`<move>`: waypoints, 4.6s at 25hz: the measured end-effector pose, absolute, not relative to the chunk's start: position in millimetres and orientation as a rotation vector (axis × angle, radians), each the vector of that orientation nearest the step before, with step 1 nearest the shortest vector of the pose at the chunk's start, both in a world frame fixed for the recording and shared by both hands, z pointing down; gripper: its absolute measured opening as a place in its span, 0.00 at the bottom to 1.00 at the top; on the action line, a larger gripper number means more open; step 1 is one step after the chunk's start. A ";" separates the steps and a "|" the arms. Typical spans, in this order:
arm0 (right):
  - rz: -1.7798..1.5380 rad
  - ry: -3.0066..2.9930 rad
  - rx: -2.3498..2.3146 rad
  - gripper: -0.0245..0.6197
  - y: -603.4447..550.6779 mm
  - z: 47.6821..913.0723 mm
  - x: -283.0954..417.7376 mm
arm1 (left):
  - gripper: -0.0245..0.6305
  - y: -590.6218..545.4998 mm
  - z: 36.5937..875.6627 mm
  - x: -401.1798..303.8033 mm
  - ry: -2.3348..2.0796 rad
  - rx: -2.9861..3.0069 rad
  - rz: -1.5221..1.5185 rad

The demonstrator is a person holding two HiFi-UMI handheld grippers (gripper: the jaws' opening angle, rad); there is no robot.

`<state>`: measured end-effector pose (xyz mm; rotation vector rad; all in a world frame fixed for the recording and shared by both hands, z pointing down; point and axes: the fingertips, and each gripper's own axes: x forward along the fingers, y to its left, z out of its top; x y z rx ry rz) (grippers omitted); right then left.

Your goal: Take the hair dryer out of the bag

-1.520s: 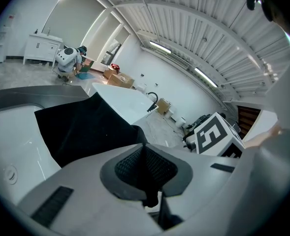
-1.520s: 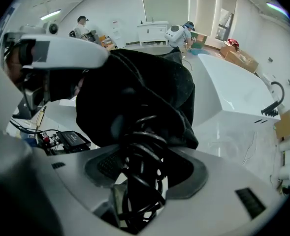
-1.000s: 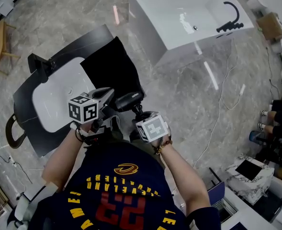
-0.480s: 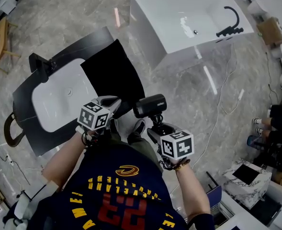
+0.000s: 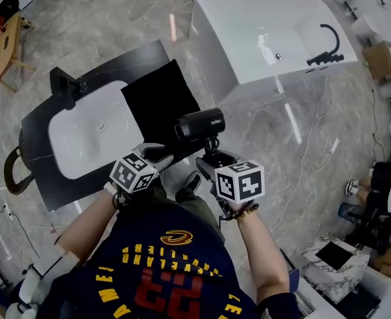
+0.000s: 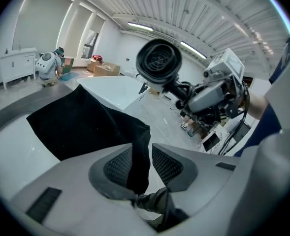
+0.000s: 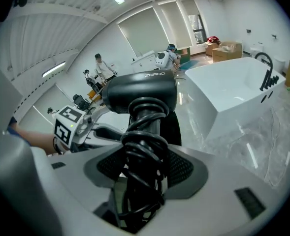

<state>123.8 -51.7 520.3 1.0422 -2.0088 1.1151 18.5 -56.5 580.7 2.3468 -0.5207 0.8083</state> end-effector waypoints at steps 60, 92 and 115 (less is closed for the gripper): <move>0.833 -2.039 1.045 0.51 -171.0 580.2 33.9 | 0.19 -115.8 509.2 -181.5 -1.276 2.270 0.542; 0.444 -2.763 1.410 0.05 -93.4 295.6 55.5 | 0.19 -80.1 286.1 7.9 -0.838 2.657 -0.033; 0.424 -2.742 1.405 0.05 -88.1 306.7 63.9 | 0.19 -84.9 301.7 10.7 -0.886 2.611 0.003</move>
